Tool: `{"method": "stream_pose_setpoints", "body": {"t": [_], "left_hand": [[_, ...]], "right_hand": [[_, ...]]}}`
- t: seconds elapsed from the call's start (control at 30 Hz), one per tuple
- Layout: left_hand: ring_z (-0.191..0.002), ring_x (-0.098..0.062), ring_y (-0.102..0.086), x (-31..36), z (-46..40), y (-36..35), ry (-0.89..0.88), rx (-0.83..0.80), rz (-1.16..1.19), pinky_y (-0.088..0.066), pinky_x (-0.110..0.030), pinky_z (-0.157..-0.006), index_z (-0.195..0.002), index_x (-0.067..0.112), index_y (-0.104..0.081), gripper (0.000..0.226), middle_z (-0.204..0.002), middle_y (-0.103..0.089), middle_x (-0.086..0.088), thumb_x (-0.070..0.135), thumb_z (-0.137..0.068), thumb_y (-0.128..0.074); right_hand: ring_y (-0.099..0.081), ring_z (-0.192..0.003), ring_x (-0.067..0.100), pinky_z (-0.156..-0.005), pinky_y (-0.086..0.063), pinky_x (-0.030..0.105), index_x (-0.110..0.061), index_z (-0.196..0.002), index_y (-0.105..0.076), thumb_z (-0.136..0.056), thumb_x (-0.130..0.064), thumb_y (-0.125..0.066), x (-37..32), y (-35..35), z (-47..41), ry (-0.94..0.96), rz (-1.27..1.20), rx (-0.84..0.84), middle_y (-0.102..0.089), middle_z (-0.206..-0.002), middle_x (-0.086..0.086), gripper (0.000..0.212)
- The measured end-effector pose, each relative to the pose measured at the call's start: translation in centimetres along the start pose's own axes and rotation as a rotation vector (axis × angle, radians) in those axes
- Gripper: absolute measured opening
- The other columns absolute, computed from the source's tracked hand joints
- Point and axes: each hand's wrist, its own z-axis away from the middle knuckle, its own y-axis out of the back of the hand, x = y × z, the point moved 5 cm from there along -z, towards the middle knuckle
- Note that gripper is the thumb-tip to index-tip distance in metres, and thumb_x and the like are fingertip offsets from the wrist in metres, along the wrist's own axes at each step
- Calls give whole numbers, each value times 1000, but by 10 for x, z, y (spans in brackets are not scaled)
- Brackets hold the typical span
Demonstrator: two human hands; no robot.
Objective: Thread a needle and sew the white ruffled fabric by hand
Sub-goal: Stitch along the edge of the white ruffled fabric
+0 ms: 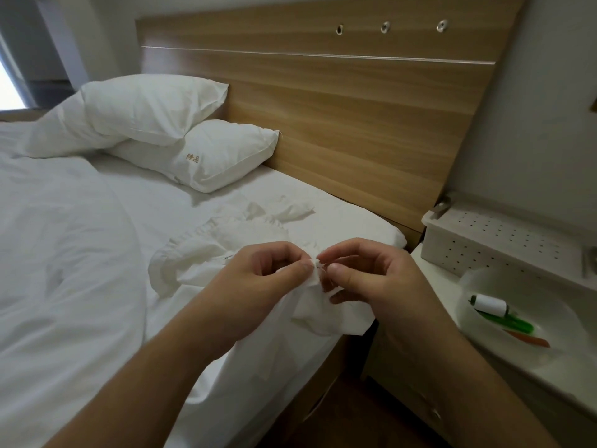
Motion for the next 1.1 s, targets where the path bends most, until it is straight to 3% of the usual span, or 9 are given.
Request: {"method": "stream_pose_setpoints", "body": {"t": [0.1, 0.27, 0.37, 0.47, 0.63, 0.73, 0.87, 1.0, 1.1], "left_hand": [[-80, -18, -65, -1, -1, 3, 26, 57, 6, -51, -40, -79, -87, 19, -78, 21, -85, -72, -13, 33, -99, -69], [-77, -15, -63, -3, 0, 8, 63, 123, 23, -50, -35, -76, -84, 17, -78, 24, -80, -69, -3, 20, -103, -65], [-77, -15, -64, -2, 0, 7, 69, 109, 21, -51, -34, -77, -82, 18, -78, 25, -79, -70, -2, 20, -103, -64], [-76, -14, -64, -2, -1, 5, 66, 104, 22, -50, -33, -76, -80, 20, -77, 27, -78, -70, -1, 19, -103, -64], [-78, -17, -63, -2, -1, 4, 53, 83, 49, -49, -37, -78, -84, 17, -78, 22, -80, -69, -6, 33, -97, -70], [-82, -19, -67, -1, 0, 2, 32, 50, 47, -52, -40, -82, -86, 18, -79, 22, -86, -73, -11, 35, -93, -67], [-85, -22, -72, -2, 0, 3, 36, 37, 22, -55, -41, -84, -87, 14, -81, 19, -93, -76, -22, 13, -101, -68], [-84, -26, -69, -3, 0, 4, 61, -3, 40, -51, -45, -82, -88, 10, -80, 20, -95, -73, -29, 28, -89, -73], [-85, -25, -70, -3, 0, 3, 59, -5, 19, -53, -44, -83, -88, 13, -81, 20, -91, -76, -21, 31, -89, -71]], "right_hand": [[-72, -69, 13, -60, -56, 23, -25, -99, -75, -94, -17, -73, -9, 5, 0, 88, 286, -17, -76, -84, -4, 9], [-69, -72, 3, -62, -54, 18, -33, -94, -71, -93, -30, -73, -7, 12, 1, 73, 617, -118, -71, -74, -13, 4], [-65, -70, 2, -60, -50, 17, -36, -95, -69, -91, -28, -70, -4, 21, 0, 91, 870, -45, -66, -73, -18, 8], [-63, -75, 5, -64, -54, 18, -35, -106, -69, -87, -24, -66, -7, 23, 1, 127, 975, 43, -66, -86, -18, 22], [-54, -108, 4, -88, -53, 30, -32, -111, -67, -81, -25, -63, -24, 12, 7, 385, 886, 219, -61, -115, -19, 32], [-58, -118, 5, -98, -50, 24, -28, -117, -71, -90, -20, -74, -32, -7, 13, 531, 611, 112, -66, -117, -20, 28], [-68, -102, 14, -84, -54, 25, -21, -101, -79, -86, -3, -79, -31, -21, 15, 584, 410, 97, -72, -101, -13, 23], [-69, -90, 17, -74, -53, 29, -18, -84, -79, -81, 4, -80, -24, -22, 14, 564, 325, 188, -71, -86, -11, 22], [-71, -89, 18, -77, -59, 37, -20, -82, -79, -84, 1, -78, -18, -19, 14, 442, 179, 228, -74, -82, -10, 21]]}}
